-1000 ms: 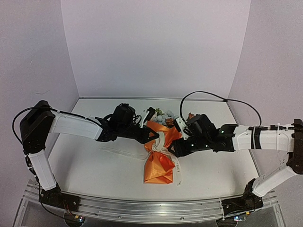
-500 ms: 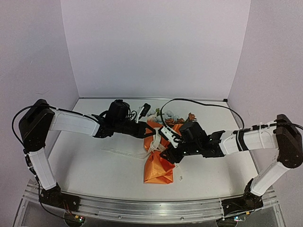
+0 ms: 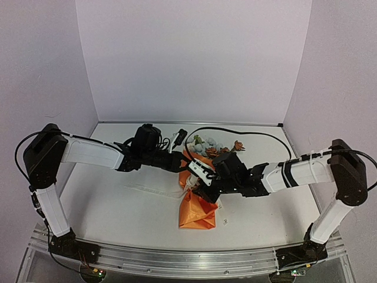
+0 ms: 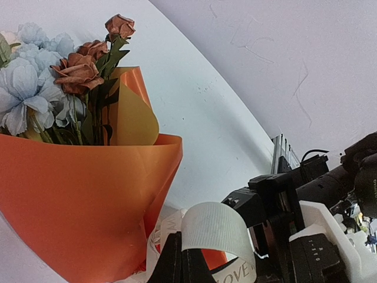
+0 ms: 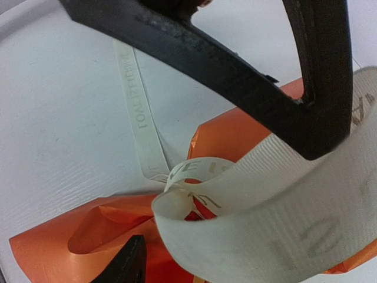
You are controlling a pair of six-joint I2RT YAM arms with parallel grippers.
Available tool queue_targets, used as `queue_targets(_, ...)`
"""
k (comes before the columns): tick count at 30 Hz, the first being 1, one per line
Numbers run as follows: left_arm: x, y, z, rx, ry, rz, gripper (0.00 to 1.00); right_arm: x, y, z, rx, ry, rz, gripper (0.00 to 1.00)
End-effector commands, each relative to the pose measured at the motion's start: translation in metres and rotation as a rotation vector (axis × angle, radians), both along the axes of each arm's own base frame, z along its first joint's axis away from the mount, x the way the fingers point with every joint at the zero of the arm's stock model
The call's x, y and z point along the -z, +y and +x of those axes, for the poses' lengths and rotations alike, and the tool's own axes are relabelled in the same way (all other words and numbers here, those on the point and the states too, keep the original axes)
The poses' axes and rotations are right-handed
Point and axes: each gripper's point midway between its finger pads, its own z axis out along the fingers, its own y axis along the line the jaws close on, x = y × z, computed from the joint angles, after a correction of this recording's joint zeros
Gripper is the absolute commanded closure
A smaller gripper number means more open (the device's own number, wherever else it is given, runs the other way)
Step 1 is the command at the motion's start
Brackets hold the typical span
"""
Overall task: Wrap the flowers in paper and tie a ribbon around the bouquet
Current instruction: Cross the half-tied ribbon over the folded bouquet.
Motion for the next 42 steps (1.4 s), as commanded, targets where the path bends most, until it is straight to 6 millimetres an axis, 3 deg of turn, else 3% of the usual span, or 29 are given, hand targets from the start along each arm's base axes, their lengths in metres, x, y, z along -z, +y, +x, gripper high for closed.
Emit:
queue_targets(1, -0.027, -0.003, 0.009, -0.005, -0.041, -0.069, 1.0, -0.015, 0.006, 0.015, 0.045, -0.062, 0.024, 0.67)
queue_targets(8, -0.028, 0.003, 0.014, -0.031, -0.02, -0.091, 1.0, -0.014, -0.001, 0.011, 0.072, -0.037, 0.027, 0.96)
queue_targets(10, -0.029, 0.004, 0.015, -0.034, -0.016, -0.098, 1.0, -0.015, -0.004, 0.009, 0.078, -0.028, 0.03, 1.0)
queue_targets(18, -0.028, 0.014, 0.022, -0.071, 0.004, -0.122, 1.0, -0.027, -0.019, -0.002, 0.111, 0.007, 0.048, 1.0)
queue_targets(25, -0.027, 0.018, 0.021, -0.073, 0.008, -0.13, 1.0, -0.025, -0.042, -0.022, 0.105, 0.065, -0.047, 1.0)
queue_targets(34, -0.027, 0.028, 0.014, -0.081, 0.013, -0.138, 1.0, -0.004, -0.067, -0.063, 0.1, 0.176, -0.164, 1.0)
queue_targets(42, -0.025, 0.043, 0.005, -0.105, 0.01, -0.13, 1.0, 0.013, -0.084, -0.083, 0.162, 0.218, -0.206, 1.0)
